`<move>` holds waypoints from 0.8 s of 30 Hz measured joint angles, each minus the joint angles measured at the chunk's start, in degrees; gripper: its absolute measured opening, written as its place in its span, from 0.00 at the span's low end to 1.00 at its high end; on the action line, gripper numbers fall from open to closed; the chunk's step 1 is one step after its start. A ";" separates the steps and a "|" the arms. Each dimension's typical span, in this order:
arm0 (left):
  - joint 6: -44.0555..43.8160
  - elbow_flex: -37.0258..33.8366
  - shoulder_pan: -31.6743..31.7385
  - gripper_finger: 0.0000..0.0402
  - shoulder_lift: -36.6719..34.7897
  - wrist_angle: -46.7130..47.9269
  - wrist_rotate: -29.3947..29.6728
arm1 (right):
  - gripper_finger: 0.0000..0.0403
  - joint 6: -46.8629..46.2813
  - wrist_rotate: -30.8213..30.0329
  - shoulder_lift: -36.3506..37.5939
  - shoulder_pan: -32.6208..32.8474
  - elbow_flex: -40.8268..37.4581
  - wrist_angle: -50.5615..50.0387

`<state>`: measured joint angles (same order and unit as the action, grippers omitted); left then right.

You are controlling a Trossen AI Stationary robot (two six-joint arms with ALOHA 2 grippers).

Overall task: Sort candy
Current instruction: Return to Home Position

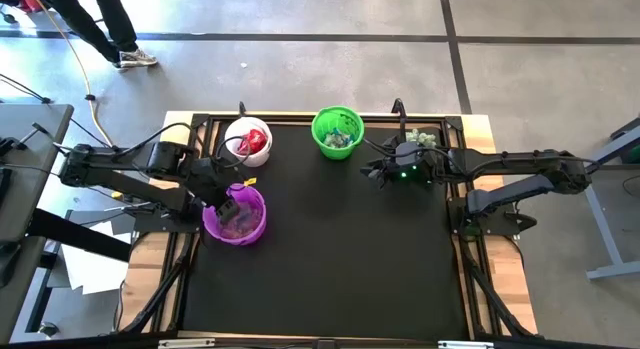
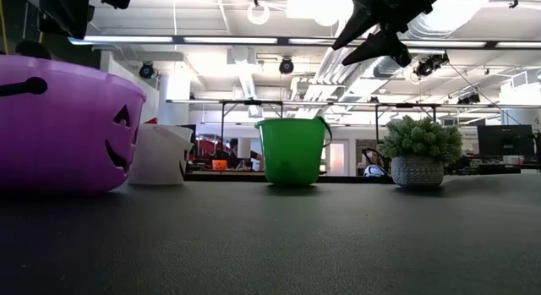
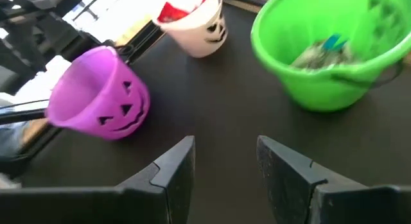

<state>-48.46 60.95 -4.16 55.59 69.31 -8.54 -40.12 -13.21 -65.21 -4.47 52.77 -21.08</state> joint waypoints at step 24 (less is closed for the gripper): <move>5.19 2.51 -5.70 0.22 -12.97 -3.22 25.12 | 0.40 11.37 15.49 15.13 0.00 -0.62 -4.01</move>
<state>-43.27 63.46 -9.86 42.62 66.09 16.58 -28.75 2.28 -50.08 -4.47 52.15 -25.09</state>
